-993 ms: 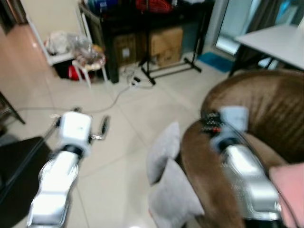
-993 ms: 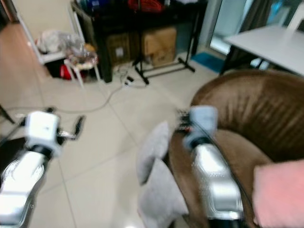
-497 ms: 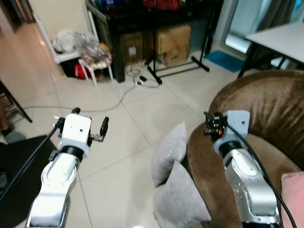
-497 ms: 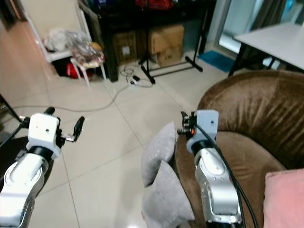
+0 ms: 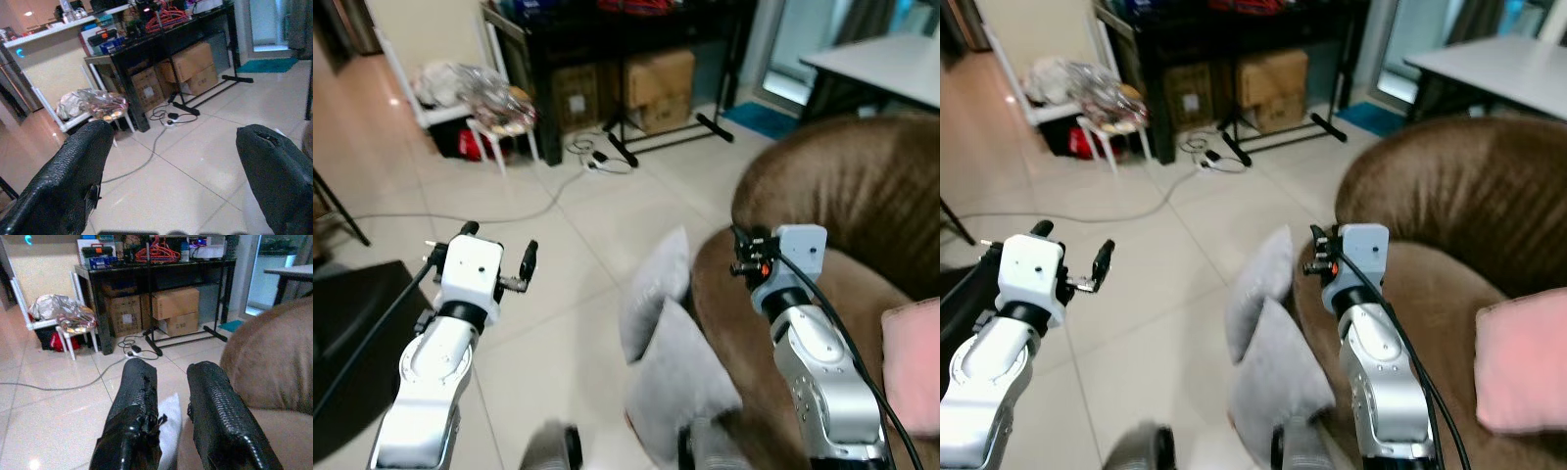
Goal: Move the pillow to the sofa from floor
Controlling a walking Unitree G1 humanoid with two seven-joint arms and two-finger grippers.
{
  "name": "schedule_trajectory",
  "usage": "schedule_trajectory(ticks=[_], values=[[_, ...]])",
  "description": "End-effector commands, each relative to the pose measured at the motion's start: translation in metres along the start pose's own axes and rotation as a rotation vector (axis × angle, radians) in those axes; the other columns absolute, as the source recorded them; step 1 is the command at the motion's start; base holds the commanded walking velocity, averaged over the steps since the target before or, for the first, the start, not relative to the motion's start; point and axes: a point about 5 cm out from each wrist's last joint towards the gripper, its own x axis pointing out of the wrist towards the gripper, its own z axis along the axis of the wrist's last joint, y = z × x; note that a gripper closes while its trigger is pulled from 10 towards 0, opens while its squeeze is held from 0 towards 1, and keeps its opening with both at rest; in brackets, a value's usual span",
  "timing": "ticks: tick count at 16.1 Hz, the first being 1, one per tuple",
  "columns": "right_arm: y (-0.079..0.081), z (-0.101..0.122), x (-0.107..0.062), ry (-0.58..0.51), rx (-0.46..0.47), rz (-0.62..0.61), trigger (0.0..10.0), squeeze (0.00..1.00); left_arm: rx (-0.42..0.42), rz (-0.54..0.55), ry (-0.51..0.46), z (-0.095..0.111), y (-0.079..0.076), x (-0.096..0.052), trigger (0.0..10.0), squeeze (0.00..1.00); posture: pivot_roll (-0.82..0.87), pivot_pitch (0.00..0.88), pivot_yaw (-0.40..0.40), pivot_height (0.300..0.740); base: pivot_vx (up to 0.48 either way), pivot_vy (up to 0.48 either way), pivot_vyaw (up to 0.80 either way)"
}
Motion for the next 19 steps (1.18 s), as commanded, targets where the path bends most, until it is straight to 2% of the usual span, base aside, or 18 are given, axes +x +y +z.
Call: schedule_trajectory(ticks=[1,6,15,19], values=[[0.0031,0.0023,0.0015,-0.008,-0.013,0.015,10.0,0.00,-0.001,0.008,0.001,-0.0005,0.0005,0.0003,10.0,0.00,-0.14,0.000,0.023,0.617,0.000,0.000,0.00],[0.0051,0.0018,0.0037,-0.008,-0.041,0.037,10.0,0.00,-0.006,0.017,0.002,-0.0013,0.0013,0.0003,10.0,0.00,-0.13,0.000,0.011,0.617,0.000,0.000,0.00],[0.0031,0.0006,0.0061,0.005,-0.065,0.032,10.0,0.00,-0.011,0.017,-0.004,-0.0014,0.0000,0.0022,10.0,0.00,-0.14,0.000,0.009,0.617,0.287,0.000,0.00],[0.0042,0.0008,0.0069,-0.001,-0.077,0.036,10.0,0.00,-0.010,0.021,-0.005,-0.0018,0.0011,0.0017,10.0,0.00,-0.14,0.000,0.008,0.617,0.296,0.000,-0.28]])
